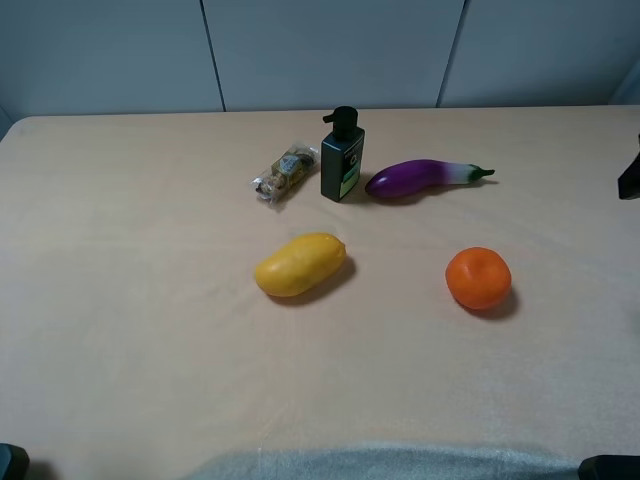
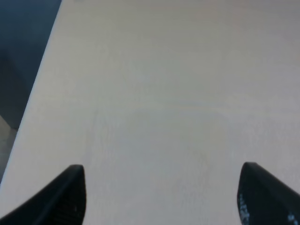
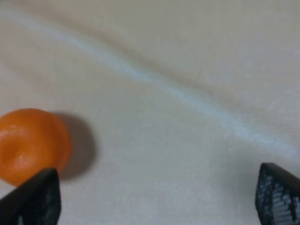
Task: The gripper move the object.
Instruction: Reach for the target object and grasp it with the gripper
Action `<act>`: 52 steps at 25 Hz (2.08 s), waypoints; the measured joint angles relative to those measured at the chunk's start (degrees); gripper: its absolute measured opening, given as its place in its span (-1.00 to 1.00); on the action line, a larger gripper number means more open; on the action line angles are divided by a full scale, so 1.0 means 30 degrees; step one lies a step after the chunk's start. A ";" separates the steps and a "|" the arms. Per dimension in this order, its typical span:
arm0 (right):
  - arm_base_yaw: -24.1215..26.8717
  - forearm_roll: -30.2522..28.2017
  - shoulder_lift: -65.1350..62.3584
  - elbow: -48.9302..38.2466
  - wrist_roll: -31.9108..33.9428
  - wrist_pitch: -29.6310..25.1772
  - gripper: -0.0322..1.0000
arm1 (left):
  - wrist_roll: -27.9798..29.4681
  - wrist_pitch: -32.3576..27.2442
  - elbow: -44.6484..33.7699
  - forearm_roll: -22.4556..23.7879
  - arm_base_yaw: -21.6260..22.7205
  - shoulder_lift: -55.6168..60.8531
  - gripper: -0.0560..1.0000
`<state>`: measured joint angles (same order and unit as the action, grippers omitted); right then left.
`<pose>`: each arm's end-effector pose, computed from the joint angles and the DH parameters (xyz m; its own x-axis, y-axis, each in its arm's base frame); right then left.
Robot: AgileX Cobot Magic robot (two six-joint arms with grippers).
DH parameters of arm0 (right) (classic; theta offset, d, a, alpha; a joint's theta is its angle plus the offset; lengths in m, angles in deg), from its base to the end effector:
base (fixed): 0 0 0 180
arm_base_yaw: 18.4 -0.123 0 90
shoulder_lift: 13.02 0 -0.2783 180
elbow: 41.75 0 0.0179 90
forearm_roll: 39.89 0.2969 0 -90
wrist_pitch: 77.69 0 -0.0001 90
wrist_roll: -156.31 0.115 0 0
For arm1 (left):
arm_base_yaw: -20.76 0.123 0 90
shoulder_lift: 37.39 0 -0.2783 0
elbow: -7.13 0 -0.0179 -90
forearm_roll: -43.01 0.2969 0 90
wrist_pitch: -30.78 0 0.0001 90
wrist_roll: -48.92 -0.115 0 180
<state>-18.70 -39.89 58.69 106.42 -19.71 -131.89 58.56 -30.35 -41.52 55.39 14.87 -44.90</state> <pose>0.2490 0.0013 0.2287 -0.9236 0.0646 -0.3779 0.0590 0.9979 0.0263 0.0635 0.0152 0.2887 -0.4422 -0.0162 -0.8968 -0.0939 0.9952 0.0283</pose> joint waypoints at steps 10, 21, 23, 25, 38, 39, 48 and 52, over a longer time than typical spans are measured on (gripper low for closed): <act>-0.3310 0.0000 0.2666 0.0015 0.0148 0.2011 0.28 | 0.0000 0.0000 0.0000 0.0000 0.0000 0.0000 0.50; -0.6504 0.0242 0.5664 0.0015 0.1539 0.2615 0.28 | 0.0000 0.0000 0.0000 0.0000 0.0000 0.0000 0.50; -0.6788 0.0369 0.6060 0.0015 0.1824 0.2615 0.28 | 0.0000 0.0000 0.0000 0.0000 0.0000 0.0000 0.50; -0.7025 0.0392 0.6227 0.0015 0.2032 0.2615 0.28 | 0.0000 0.0000 0.0000 0.0000 0.0000 0.0000 0.50; -0.8699 0.1273 0.6210 -0.1362 0.2757 0.2677 0.29 | 0.0000 0.0000 0.0000 0.0017 0.0000 0.0000 0.50; -0.8699 0.1255 0.6210 -0.1729 0.2757 0.2820 0.31 | 0.0000 0.0000 0.0000 0.0017 0.0000 0.0000 0.50; -0.8699 0.1201 0.6210 -0.2804 0.2757 0.4296 0.40 | 0.0000 0.0000 0.0000 0.0034 0.0000 0.0000 0.50; -0.8699 0.1201 0.6210 -0.2804 0.2757 0.4972 0.40 | 0.0000 0.0000 0.0000 0.0066 0.0000 0.0000 0.50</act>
<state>-44.80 -36.29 77.32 98.01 -11.44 -116.97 58.56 -30.35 -41.52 55.59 14.87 -44.90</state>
